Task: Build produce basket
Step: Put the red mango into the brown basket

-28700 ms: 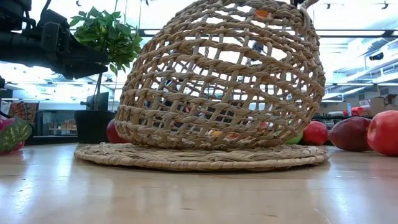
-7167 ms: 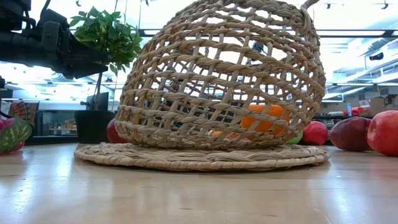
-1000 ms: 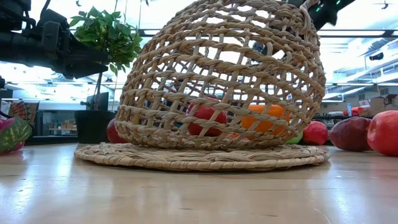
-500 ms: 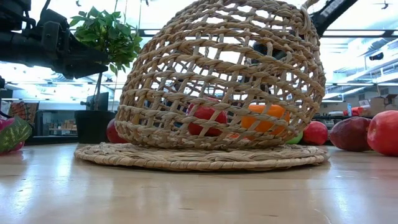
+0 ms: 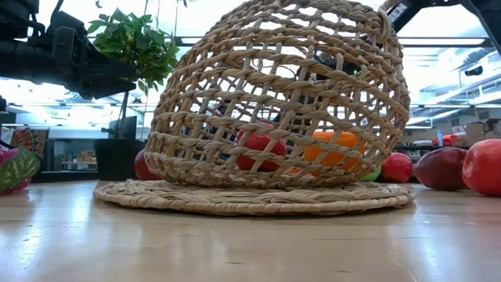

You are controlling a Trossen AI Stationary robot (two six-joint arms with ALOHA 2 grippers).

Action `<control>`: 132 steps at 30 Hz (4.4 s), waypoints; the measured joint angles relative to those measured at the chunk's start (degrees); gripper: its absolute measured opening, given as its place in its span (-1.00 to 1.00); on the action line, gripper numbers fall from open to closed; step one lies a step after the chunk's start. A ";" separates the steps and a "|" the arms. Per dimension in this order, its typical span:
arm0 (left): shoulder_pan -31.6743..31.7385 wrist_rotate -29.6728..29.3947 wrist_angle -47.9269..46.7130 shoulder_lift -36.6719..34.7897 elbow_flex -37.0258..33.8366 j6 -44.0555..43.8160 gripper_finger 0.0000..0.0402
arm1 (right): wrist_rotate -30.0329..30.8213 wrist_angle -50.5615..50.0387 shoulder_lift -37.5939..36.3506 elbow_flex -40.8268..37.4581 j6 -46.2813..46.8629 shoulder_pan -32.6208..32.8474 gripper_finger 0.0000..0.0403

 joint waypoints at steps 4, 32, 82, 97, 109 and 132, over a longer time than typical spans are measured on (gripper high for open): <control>-0.01 -0.01 -0.01 0.00 0.00 0.00 0.98 | 0.33 -3.68 1.97 -0.01 -3.32 0.55 0.78; 0.00 -0.04 -0.02 -0.02 0.02 0.02 0.98 | 7.34 -9.62 7.61 -0.29 -10.31 2.02 0.60; 0.00 -0.03 0.00 -0.02 0.02 0.00 0.98 | 2.11 -47.55 -35.50 10.17 18.62 11.89 0.44; -0.02 -0.03 -0.02 0.00 0.02 0.00 0.98 | 7.72 -39.18 -38.64 10.16 13.71 33.22 0.44; -0.02 -0.04 0.00 -0.02 0.02 0.00 0.98 | 13.95 -37.15 -35.87 10.16 -26.30 37.82 0.45; 0.00 -0.02 -0.02 -0.02 0.02 0.00 0.98 | 36.75 -32.39 -22.41 10.13 -43.76 48.85 0.48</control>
